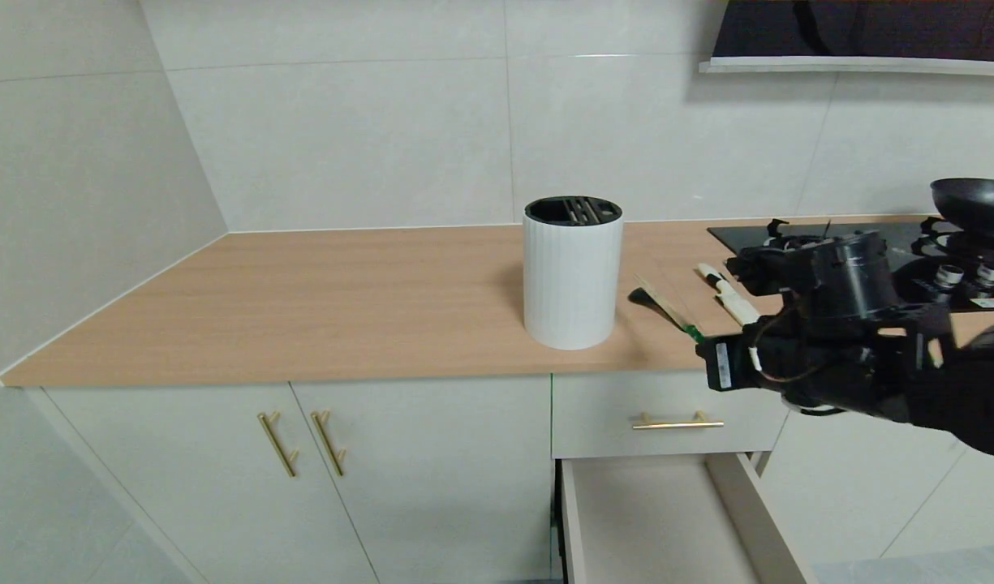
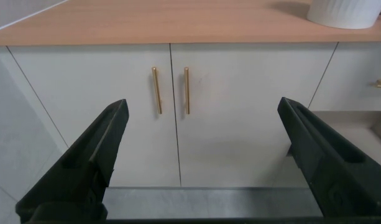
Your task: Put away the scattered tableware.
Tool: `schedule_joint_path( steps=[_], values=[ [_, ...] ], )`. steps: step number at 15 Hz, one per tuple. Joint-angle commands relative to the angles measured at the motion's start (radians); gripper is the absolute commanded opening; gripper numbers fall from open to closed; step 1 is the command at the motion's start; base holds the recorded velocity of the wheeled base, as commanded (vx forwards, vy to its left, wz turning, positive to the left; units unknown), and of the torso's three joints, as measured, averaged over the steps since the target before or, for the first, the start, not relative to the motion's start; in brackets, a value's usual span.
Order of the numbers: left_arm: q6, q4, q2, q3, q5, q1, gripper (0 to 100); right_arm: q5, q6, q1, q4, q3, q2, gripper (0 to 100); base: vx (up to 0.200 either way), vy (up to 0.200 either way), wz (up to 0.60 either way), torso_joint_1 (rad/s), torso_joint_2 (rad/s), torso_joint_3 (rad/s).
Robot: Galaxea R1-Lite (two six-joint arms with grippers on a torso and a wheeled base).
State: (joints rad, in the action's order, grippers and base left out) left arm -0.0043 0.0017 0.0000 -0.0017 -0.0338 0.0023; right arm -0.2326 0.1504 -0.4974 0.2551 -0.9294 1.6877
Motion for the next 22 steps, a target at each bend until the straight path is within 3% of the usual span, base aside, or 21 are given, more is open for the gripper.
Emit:
schedule_joint_path(
  steps=[1, 3, 4, 6, 9, 22],
  values=[
    [0.0, 0.0, 0.002, 0.0, 0.0, 0.001, 100, 0.01, 0.041, -0.119, -0.137, 0.155, -0.313, 0, 0.0, 0.0, 0.0, 0.0, 0.0, 0.0],
    [0.0, 0.0, 0.002, 0.0, 0.0, 0.001, 100, 0.019, 0.051, -0.119, -0.229, 0.169, -0.382, 0, 0.0, 0.0, 0.0, 0.0, 0.0, 0.0],
    [0.0, 0.0, 0.002, 0.0, 0.0, 0.001, 100, 0.038, 0.058, -0.119, -0.339, 0.161, -0.428, 0, 0.0, 0.0, 0.0, 0.0, 0.0, 0.0],
    [0.0, 0.0, 0.002, 0.0, 0.0, 0.001, 100, 0.111, 0.057, -0.118, -0.467, 0.141, -0.465, 0, 0.0, 0.0, 0.0, 0.0, 0.0, 0.0],
    [0.0, 0.0, 0.002, 0.0, 0.0, 0.001, 100, 0.229, 0.052, -0.118, -0.468, 0.159, -0.439, 0, 0.0, 0.0, 0.0, 0.0, 0.0, 0.0],
    [0.0, 0.0, 0.002, 0.0, 0.0, -0.001, 100, 0.236, 0.047, -0.121, -0.467, 0.195, -0.342, 0, 0.0, 0.0, 0.0, 0.0, 0.0, 0.0]
  ],
)
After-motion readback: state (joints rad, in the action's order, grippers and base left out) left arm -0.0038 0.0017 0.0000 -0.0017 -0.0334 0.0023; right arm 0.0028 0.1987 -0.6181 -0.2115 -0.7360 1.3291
